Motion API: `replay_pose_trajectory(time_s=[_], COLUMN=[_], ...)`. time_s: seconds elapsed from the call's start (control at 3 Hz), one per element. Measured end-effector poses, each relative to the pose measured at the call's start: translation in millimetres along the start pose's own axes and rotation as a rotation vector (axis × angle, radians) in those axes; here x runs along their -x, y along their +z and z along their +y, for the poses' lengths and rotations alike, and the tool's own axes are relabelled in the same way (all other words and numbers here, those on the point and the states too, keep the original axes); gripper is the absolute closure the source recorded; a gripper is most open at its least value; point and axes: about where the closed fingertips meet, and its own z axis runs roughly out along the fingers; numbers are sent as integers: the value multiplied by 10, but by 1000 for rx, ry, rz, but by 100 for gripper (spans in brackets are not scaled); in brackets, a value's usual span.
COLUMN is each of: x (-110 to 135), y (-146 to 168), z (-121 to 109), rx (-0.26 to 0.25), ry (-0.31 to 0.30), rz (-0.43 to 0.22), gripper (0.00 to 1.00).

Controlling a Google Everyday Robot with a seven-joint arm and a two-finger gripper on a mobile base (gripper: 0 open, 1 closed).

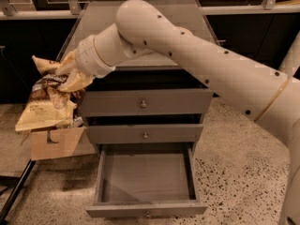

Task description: Pick brown chip bag from bottom drawer and place on counter

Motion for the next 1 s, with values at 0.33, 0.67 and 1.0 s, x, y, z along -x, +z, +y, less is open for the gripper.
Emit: replay_pose_trajectory(time_s=[0.33, 0.67, 1.0], x=[304, 325, 313], y=[-51, -51, -24], z=[-451, -488, -454], rx=[-14, -17, -29], ry=[-76, -81, -74], rz=[45, 45, 51], gripper=[100, 100, 100])
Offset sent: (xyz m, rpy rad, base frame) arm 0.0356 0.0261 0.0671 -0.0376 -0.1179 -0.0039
